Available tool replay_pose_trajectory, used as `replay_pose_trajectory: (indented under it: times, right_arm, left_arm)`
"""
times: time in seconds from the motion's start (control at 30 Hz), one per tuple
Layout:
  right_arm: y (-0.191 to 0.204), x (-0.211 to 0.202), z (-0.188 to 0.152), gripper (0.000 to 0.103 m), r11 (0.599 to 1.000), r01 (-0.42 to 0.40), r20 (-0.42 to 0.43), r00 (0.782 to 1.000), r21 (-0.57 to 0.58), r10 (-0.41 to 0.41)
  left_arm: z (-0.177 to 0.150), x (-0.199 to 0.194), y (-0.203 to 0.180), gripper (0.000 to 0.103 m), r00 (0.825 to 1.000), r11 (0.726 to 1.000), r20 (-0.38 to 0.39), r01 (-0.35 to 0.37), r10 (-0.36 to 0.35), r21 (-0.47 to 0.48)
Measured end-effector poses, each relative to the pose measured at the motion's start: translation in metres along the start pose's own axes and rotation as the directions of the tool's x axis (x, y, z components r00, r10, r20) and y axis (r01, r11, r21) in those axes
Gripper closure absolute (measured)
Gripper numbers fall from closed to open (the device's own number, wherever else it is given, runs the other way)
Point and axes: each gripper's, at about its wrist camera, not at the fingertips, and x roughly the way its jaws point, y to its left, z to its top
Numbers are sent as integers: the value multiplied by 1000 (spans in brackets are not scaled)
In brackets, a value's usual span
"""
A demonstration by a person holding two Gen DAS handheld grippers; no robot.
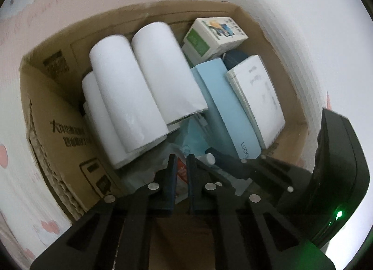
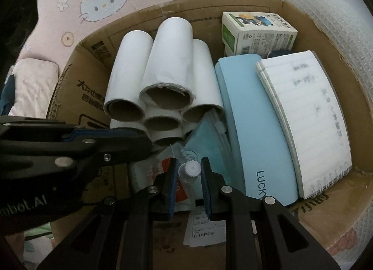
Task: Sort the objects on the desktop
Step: 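Lower the pouch into the box beside the white rolls, then open both tools and withdraw them from the box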
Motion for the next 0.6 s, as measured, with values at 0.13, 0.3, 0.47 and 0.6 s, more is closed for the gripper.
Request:
replay_pose_trajectory:
  times: [0.13, 0.3, 0.47, 0.6]
  right_arm:
    - [-1, 0, 3, 86, 999, 21, -1, 1000, 29, -21]
    - [-1, -4, 7, 86, 996, 43, -24, 999, 80, -41]
    - [3, -26, 11, 86, 994, 58, 14, 998, 96, -59]
    - [5, -40, 15, 86, 988, 97, 16, 995, 124, -99]
  left_arm:
    - [-1, -3, 0, 95, 1000, 999, 10, 20, -20, 42]
    - [-9, -11, 10, 85, 996, 994, 42, 80, -83, 73]
    - [-8, -26, -3, 64, 987, 987, 111, 102, -116, 124]
    - [-11, -41, 3, 63, 982, 984, 143, 103, -124, 146]
